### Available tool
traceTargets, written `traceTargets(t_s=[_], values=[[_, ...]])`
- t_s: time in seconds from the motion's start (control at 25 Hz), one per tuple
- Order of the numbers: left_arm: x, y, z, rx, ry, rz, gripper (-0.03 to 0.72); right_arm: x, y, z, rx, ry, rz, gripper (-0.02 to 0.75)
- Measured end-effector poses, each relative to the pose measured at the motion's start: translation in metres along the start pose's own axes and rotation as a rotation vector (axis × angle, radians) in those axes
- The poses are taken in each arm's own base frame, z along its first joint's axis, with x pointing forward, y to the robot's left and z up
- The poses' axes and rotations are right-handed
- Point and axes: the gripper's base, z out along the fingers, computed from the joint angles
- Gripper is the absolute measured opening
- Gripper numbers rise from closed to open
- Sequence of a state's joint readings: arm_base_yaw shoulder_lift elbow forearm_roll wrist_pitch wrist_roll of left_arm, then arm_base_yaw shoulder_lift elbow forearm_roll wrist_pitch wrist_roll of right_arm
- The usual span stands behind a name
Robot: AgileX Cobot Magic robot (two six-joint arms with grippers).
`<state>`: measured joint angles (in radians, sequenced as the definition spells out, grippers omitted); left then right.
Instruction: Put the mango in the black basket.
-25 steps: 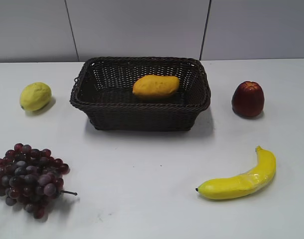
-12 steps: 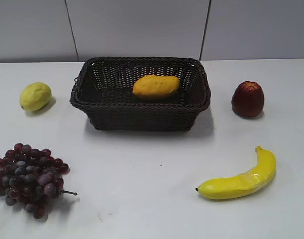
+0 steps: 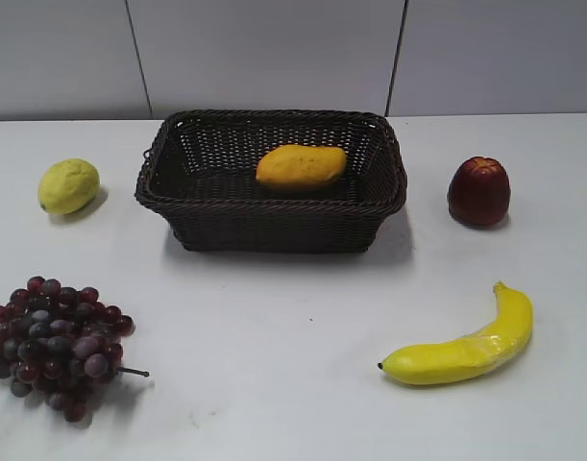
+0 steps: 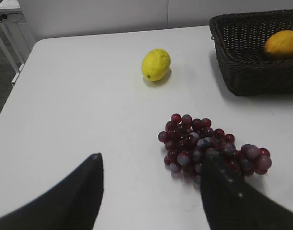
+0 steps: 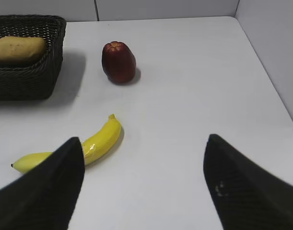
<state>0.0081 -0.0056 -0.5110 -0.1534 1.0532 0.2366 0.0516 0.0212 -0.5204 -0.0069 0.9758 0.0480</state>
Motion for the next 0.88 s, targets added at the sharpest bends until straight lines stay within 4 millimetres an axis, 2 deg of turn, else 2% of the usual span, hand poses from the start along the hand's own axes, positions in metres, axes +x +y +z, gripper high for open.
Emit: traceTargets(t_s=[0.16, 0.88], values=[[0.0, 0.0, 0.0, 0.0, 0.0, 0.0, 0.487, 0.0111, 0.0, -0.0008, -0.003, 0.054, 0.002, 0.593], [0.0, 0.0, 0.0, 0.0, 0.0, 0.0, 0.487, 0.0119, 0.0, -0.0008, -0.003, 0.063, -0.001, 0.593]])
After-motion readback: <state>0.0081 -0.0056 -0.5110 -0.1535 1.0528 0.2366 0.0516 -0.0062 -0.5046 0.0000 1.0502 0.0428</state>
